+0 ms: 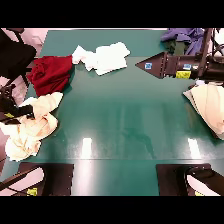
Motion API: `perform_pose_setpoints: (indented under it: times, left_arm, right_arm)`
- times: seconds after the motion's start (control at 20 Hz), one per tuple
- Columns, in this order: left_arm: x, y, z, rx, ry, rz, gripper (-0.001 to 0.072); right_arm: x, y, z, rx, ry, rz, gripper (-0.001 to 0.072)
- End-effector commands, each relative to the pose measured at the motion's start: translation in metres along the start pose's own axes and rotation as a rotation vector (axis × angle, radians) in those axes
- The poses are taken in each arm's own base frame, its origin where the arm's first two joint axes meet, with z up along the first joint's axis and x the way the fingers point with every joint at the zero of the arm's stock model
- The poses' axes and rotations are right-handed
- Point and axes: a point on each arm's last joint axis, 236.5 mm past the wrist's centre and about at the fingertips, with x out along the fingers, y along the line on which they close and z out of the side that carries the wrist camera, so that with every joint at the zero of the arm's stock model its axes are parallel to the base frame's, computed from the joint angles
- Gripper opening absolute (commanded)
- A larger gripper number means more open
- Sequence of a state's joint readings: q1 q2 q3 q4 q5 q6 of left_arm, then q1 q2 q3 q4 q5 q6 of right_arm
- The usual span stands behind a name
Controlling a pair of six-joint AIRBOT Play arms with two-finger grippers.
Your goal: Fold the shirts.
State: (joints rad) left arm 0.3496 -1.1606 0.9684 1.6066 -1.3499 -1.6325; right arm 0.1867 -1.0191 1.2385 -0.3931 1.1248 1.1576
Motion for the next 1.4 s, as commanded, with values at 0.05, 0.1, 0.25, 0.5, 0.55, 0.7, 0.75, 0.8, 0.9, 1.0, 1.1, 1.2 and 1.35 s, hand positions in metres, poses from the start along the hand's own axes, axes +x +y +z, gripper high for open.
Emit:
perform_pose_setpoints:
  times: [0.05,0.1,0.25,0.5,0.55,0.7,0.75,0.8,0.9,1.0,1.1,1.2,1.35]
  left_arm:
    - [0.051,0.004,0.009,0.007,0.054,-0.034,0.0717]
    - [0.059,-0.015,0.009,-0.014,0.072,-0.111,0.0533]
    - [0.034,-0.107,0.015,0.018,0.053,-0.491,0.0024]
    - [-0.083,-0.259,-0.027,0.28,-0.029,-0.847,0.0022]
    - [-0.097,-0.293,-0.045,0.331,-0.025,-0.908,0.0022]
    - [-0.12,-0.395,-0.096,0.391,-0.069,-1.055,0.0022]
    - [-0.119,-0.426,-0.113,0.382,-0.075,-1.093,0.0022]
    - [-0.115,-0.452,-0.128,0.377,-0.076,-1.116,0.0021]
    - [-0.102,-0.504,-0.155,0.385,-0.079,-1.151,0.0022]
    - [-0.099,-0.562,-0.174,0.405,-0.074,-1.222,0.0023]
    - [-0.099,-0.61,-0.175,0.407,-0.063,-1.291,0.0027]
    - [-0.107,-0.632,-0.153,0.395,-0.093,-1.33,0.072]
    - [-0.131,-0.612,-0.126,0.454,-0.044,-1.374,0.0585]
  right_arm:
    - [-0.008,0.012,0.0,-0.023,-0.005,0.014,0.0507]
    - [-0.011,0.016,0.003,-0.035,-0.023,0.011,0.0506]
    - [-0.022,0.028,0.012,-0.069,-0.079,0.003,0.0505]
    - [-0.048,0.011,0.023,-0.067,-0.117,-0.061,0.0505]
    - [-0.053,0.005,0.024,-0.061,-0.119,-0.075,0.0504]
    - [-0.074,-0.016,0.022,-0.035,-0.105,-0.125,0.0504]
    - [-0.082,-0.029,0.02,-0.024,-0.094,-0.169,0.0504]
    - [-0.091,-0.044,0.015,-0.011,-0.075,-0.221,0.0504]
    - [-0.107,-0.075,0.002,0.023,-0.026,-0.346,0.0504]
    - [-0.119,-0.107,-0.014,0.063,0.021,-0.474,0.0503]
    - [-0.122,-0.141,-0.047,0.152,0.088,-0.549,0.0503]
    - [-0.116,-0.173,-0.1,0.276,0.182,-0.571,0.0503]
    - [-0.116,-0.218,-0.179,0.5,0.23,-0.604,0.0505]
